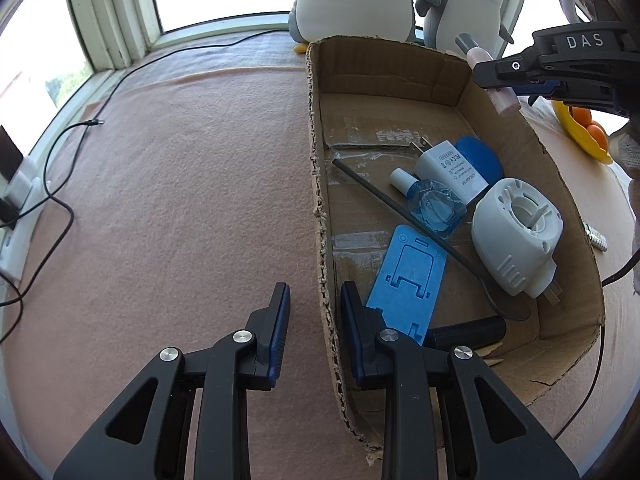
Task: Organize rigid objects
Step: 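Carry the white lotion bottle with the right tool into the box and release, then move the open right tool out of the box to the patterned lighter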
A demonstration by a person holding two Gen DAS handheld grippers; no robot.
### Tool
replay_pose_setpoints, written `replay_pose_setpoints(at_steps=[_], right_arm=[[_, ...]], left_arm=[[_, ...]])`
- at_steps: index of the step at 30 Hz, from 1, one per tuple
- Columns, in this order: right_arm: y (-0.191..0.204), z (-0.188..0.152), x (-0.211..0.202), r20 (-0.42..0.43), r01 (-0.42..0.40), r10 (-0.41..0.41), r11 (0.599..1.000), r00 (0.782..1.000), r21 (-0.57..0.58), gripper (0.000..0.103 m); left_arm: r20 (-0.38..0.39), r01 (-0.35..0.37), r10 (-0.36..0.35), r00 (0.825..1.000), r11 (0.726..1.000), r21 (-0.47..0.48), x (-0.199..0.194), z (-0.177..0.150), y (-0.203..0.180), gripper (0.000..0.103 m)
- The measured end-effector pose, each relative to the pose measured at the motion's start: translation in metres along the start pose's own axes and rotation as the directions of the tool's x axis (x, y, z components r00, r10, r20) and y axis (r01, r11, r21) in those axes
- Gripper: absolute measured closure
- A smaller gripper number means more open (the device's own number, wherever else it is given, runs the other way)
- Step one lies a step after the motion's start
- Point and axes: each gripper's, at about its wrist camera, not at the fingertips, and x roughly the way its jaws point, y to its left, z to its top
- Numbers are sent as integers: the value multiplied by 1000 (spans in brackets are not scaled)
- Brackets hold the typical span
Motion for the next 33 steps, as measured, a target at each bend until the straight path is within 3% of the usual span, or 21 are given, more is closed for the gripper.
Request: replay_pose_setpoints(at_steps=[3, 5, 7, 22, 33], right_arm=[[0, 1, 0, 7, -5, 5, 1000, 1000, -3, 82], [-1, 2, -2, 18, -7, 7, 1000, 1000, 0, 61], [-1, 2, -7, 41, 2, -2, 1000, 999, -2, 53], [-5, -10, -32, 68, 28, -26, 999, 997, -23, 51], [-20, -35, -97, 137, 5, -9, 1000, 991, 27, 51]], left_arm=[[0, 0, 0, 1000, 1000, 0, 0, 0, 0, 78], [0, -1, 1, 1000, 1000, 1, 0, 0, 0, 78], [1, -1, 1, 1000, 1000, 1, 0, 0, 0, 78], [4, -6, 6, 1000, 1000, -8, 0, -1, 0, 78], [9, -4, 4, 1000, 1000, -8, -1, -2, 1, 78]])
